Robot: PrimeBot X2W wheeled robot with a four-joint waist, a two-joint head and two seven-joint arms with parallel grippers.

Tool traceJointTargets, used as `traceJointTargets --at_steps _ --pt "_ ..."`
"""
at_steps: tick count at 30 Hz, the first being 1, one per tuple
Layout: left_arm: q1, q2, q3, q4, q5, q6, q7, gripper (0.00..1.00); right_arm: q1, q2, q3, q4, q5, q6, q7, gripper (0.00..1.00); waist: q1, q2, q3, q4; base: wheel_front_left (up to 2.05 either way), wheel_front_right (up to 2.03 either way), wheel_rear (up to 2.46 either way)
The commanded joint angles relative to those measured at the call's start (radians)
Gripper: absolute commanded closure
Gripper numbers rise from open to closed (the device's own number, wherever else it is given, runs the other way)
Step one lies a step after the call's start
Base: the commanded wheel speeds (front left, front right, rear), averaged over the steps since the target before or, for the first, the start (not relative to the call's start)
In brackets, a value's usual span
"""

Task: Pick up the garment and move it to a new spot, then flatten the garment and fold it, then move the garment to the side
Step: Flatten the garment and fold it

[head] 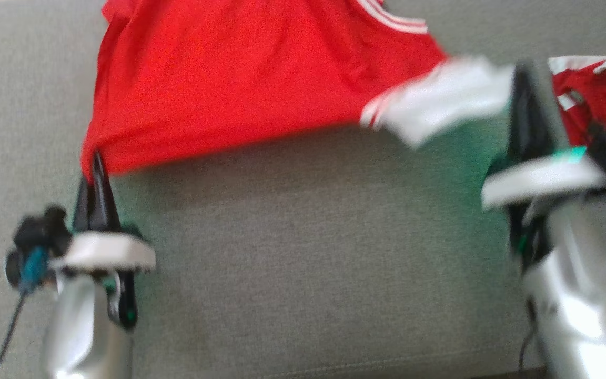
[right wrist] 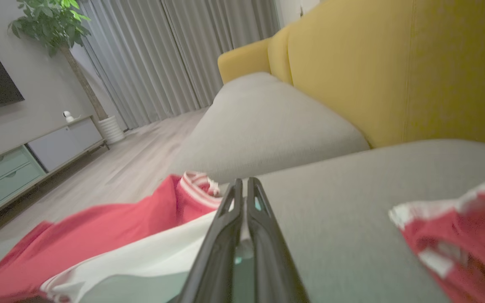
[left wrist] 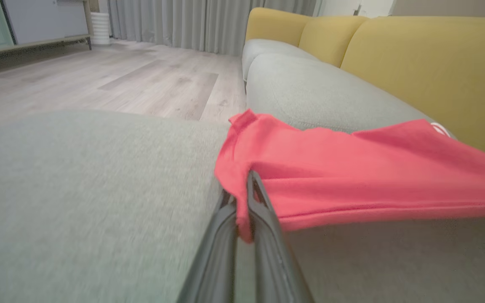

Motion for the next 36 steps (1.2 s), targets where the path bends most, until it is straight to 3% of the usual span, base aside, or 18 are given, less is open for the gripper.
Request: traceJointTargets --at_steps 1,10,17,23,30,36 --pt "0.005 0.017 0.045 -0.041 -0.003 -0.002 -0.003 1.00 0.035 0.007 0.035 -0.041 0.017 -0.001 -0.006 1.00 0.0005 0.0000 -0.036 -0.016 0.00 0.00 0.00" --pt "0.216 -0.005 0.087 -0.035 -0.040 0.007 -0.003 1.00 0.332 0.029 0.122 -0.022 0.094 -0.001 -0.006 1.00 0.0005 0.0000 -0.164 -0.034 0.00 0.00 0.00" --pt "0.362 -0.006 0.046 -0.013 -0.111 0.018 -0.003 1.00 0.479 0.018 0.151 -0.002 0.125 -0.001 0.004 1.00 0.0005 0.0000 -0.282 -0.025 0.00 0.00 0.00" --pt "0.467 -0.006 0.009 -0.035 -0.138 0.020 -0.003 1.00 0.571 -0.004 0.145 -0.061 0.162 -0.001 0.034 1.00 0.0005 0.0000 -0.325 -0.013 0.00 0.00 0.00" --pt "0.490 -0.006 -0.019 -0.076 -0.234 0.010 -0.003 1.00 0.605 -0.002 0.110 -0.174 0.184 -0.001 0.067 1.00 0.0005 0.0000 -0.334 0.008 0.00 0.00 0.00" --pt "0.390 -0.006 -0.041 -0.108 -0.270 -0.006 -0.003 1.00 0.493 0.021 0.095 -0.203 0.173 -0.001 0.081 1.00 0.0005 0.0000 -0.296 0.033 0.00 0.00 0.00"
